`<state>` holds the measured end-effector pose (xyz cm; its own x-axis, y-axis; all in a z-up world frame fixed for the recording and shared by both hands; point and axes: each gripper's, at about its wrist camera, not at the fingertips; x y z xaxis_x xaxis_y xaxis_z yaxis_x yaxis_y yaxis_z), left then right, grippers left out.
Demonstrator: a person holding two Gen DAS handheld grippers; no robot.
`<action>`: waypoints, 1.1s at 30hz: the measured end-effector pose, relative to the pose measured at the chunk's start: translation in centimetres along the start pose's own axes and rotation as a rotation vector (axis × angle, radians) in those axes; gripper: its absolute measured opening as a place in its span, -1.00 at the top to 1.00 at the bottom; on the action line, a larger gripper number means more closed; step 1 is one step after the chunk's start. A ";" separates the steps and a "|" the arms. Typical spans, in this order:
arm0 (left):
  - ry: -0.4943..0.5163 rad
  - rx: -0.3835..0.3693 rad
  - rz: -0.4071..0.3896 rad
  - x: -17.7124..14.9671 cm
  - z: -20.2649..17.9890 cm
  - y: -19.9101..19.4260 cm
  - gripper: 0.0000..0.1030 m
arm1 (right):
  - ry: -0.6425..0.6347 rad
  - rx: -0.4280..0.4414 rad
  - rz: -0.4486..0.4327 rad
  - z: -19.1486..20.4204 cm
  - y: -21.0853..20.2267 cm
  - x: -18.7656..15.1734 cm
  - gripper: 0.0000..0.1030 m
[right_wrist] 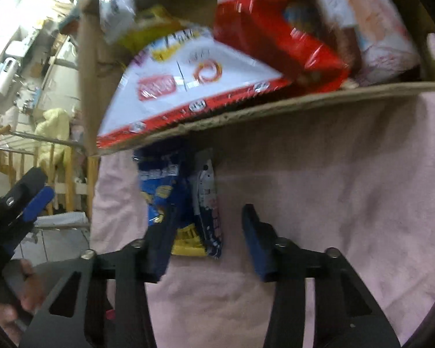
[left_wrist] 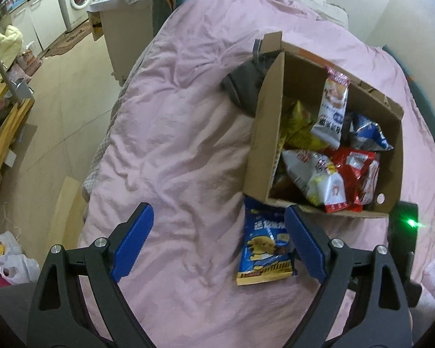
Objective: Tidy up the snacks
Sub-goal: 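Move both grippers toward the remaining packets beside the box, then grasp the blue cartoon snack bag with the left gripper while the right grasps the white bar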
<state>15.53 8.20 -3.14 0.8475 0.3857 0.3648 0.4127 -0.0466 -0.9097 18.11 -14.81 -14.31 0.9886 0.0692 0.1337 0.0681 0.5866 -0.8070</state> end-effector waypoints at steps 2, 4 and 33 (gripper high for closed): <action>0.000 0.005 0.006 -0.2 0.2 0.1 -0.74 | -0.021 -0.022 0.014 0.3 0.8 0.4 0.28; 0.000 0.010 0.018 -0.3 0.4 0.5 -0.74 | -0.045 -0.058 0.026 0.6 1.5 0.6 0.43; 0.236 0.071 0.200 -6.3 -9.3 10.0 -0.74 | -0.017 -0.068 -0.136 -2.4 -6.0 -3.4 0.76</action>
<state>17.38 -3.26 -12.73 0.9669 0.1508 0.2058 0.2129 -0.0325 -0.9765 14.67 -20.47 -11.31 0.9673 0.0064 0.2536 0.2109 0.5356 -0.8177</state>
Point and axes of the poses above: each gripper's, at about its wrist camera, not at the fingertips, and y roughly the way its jaws point, z to its left, x to its top, and after that the axes turned 8 degrees about -y, right-handed
